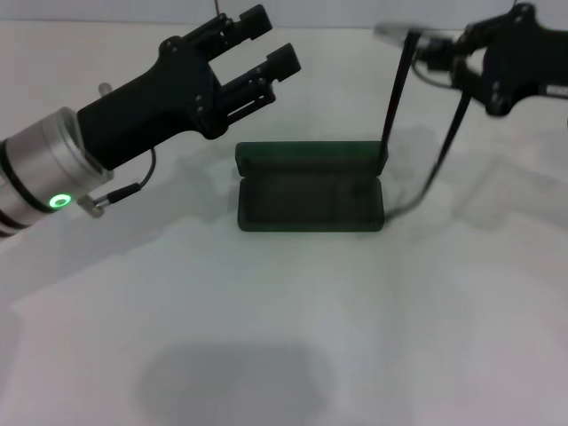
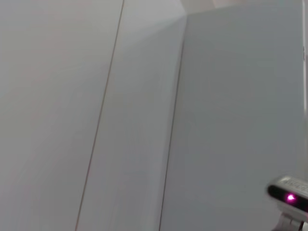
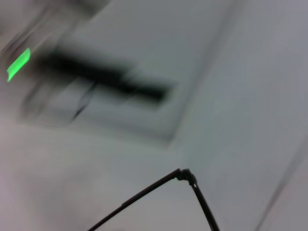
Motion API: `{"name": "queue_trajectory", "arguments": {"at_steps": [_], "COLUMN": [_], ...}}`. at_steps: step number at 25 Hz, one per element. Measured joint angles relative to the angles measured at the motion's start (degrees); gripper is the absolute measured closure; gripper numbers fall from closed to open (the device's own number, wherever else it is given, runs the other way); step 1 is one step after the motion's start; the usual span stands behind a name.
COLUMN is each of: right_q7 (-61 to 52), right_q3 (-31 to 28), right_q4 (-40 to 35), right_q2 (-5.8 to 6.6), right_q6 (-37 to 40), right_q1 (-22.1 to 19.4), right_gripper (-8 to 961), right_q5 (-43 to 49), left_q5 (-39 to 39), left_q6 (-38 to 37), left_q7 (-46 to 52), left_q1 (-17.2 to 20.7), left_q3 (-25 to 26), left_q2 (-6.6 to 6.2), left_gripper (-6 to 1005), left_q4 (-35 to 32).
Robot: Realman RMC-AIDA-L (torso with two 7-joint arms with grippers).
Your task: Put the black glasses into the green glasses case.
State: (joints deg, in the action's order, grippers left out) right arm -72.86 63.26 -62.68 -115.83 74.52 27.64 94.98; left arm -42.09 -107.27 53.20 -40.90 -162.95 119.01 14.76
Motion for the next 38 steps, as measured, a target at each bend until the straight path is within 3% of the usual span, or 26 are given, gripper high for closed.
{"name": "queue_trajectory", "arguments": {"at_steps": [6,13,18,22,28,32,38], "right_q7": [4.3,1.2,1.1,1.5,1.4,1.4,1.4], "right_q3": [-2.2,-2.2,-5.3,-8.4,-11.0,-10.5,-9.4], "right_q4": [21.8,33.0,33.6,33.5,33.1,33.8,35.1], "right_q2": [0.40,1.57,2.93,3.09,2.19,1.23,1.08], "right_q6": [-1.0,-0.3,6.6,11.0,12.5,9.7,6.9], "right_q1": [0.1,3.7,3.1,2.8,4.5,5.5,5.4], "right_gripper": [861,861,861,861,861,861,861], "right_q5": [-22.1,-23.9,-24.4,-24.5,-25.2,-25.0,-23.8], "left_q5": [3.2,9.3,9.3,11.9,23.2,24.1,21.7], "left_q6": [0.1,5.2,16.1,21.7,21.9,21.3,17.1], "left_q7": [0.1,0.3,0.5,0.8,-1.1,-2.3,-3.0], "left_q1": [-3.5,-8.6,-8.0,-6.9,-10.1,-11.3,-11.5], "left_q3": [-0.1,0.0,0.0,0.0,0.0,0.0,0.0], "left_q2": [0.33,0.64,0.69,0.66,0.71,0.71,0.48], "left_gripper": [340,344,345,345,344,344,344], "left_q4": [-0.2,-0.3,-0.2,-0.1,-4.7,-8.4,-8.7]}}
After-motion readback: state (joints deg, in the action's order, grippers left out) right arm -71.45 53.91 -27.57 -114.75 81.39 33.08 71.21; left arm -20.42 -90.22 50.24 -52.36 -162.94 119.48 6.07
